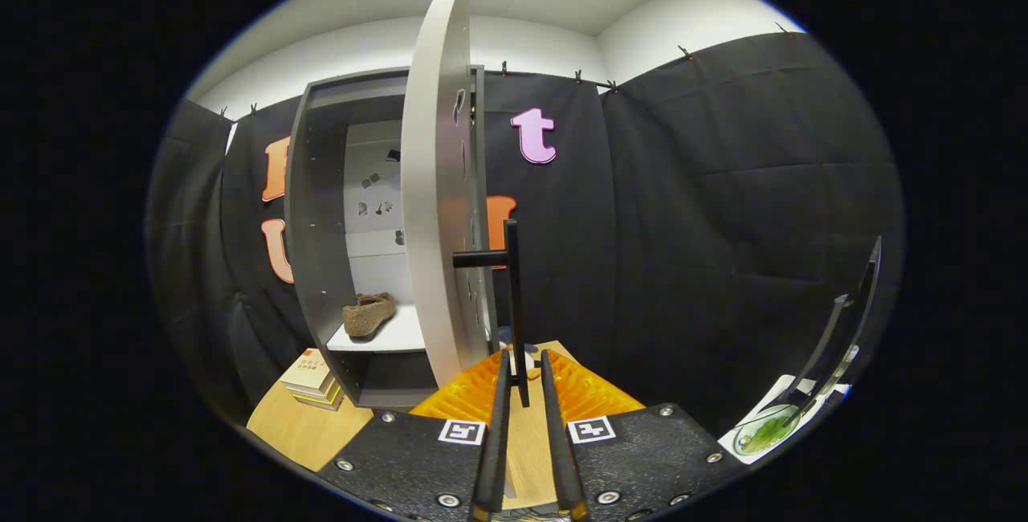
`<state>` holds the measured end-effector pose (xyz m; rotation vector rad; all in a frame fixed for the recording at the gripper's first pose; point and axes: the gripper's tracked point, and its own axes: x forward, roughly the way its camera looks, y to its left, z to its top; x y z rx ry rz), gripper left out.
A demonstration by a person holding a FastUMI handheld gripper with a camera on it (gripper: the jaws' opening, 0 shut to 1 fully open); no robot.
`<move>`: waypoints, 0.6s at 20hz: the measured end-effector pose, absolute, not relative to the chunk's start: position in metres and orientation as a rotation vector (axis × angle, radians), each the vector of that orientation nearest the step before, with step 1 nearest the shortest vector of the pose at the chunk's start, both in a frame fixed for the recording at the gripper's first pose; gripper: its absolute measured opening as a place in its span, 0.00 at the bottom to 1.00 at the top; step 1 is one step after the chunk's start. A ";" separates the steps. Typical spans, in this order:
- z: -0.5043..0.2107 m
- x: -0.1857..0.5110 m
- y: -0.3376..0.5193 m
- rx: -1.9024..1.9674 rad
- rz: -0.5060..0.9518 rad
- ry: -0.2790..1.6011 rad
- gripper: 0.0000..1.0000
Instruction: Open the shoe cabinet door, grab the shoes and put them into the shoe cabinet, then close the shoe cabinet door.
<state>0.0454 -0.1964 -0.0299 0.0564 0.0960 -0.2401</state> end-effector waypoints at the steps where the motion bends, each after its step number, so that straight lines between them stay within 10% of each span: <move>1: -0.029 0.043 -0.199 0.055 -0.246 0.096 0.24; 12: -0.020 0.019 -0.223 0.020 -0.313 0.089 0.24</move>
